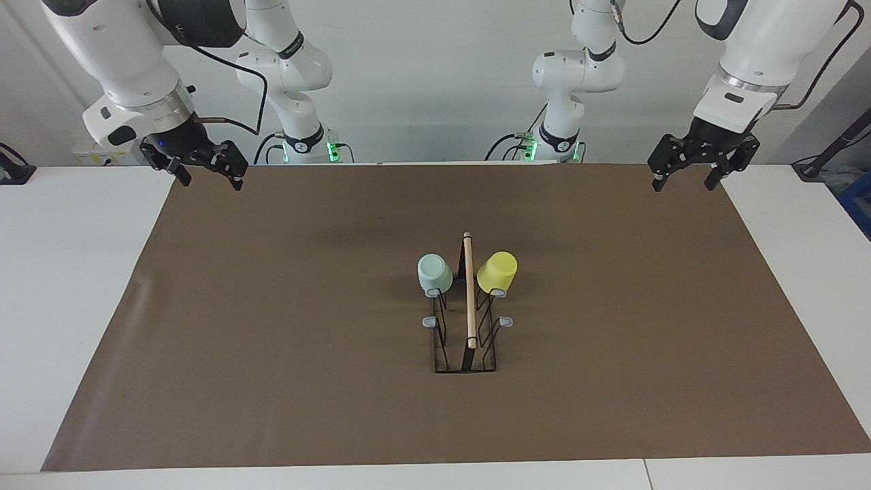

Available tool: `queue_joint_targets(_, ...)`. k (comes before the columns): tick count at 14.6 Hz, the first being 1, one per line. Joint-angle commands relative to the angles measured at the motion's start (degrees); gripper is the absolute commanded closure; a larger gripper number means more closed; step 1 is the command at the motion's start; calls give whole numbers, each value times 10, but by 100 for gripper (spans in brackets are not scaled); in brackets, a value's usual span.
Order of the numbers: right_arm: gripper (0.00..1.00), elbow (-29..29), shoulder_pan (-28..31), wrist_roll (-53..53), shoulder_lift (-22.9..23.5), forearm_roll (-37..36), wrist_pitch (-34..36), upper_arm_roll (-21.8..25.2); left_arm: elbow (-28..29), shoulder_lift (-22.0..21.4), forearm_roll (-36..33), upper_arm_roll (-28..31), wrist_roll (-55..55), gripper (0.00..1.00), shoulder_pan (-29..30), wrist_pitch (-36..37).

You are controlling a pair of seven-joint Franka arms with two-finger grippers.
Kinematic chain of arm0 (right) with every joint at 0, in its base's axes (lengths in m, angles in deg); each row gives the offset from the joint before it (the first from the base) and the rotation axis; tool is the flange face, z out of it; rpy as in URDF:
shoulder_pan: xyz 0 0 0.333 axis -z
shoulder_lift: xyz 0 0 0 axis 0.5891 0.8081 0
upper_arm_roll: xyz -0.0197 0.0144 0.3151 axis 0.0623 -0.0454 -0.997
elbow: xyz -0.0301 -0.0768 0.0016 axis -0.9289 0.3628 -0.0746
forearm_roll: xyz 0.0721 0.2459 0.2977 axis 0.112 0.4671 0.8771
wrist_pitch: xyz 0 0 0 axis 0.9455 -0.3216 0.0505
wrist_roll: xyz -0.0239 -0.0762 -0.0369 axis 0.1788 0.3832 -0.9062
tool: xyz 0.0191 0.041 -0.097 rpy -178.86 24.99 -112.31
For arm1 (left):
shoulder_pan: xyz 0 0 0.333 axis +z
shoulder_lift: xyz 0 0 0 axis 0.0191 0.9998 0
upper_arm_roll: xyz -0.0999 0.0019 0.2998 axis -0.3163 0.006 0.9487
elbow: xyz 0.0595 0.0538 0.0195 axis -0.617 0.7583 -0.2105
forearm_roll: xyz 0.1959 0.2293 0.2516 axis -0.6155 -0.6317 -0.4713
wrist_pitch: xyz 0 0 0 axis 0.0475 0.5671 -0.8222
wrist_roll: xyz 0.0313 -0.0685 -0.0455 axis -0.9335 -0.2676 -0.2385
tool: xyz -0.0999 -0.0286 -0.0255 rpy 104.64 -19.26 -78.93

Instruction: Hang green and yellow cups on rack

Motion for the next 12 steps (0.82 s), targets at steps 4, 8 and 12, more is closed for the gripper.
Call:
queue_joint_targets(4, 0, -5, 2, -3, -2, 0, -6, -2, 79, -52, 9, -5, 16, 0, 13, -4)
queue_joint_targets(8, 0, -18, 2, -2, -6, 1, -47, -2, 83, -53, 8, -3, 15, 0, 15, -7)
queue_joint_targets(12, 0, -18, 2, -6, -6, 1, -46, -3, 80, -53, 8, -5, 20, 0, 22, -9)
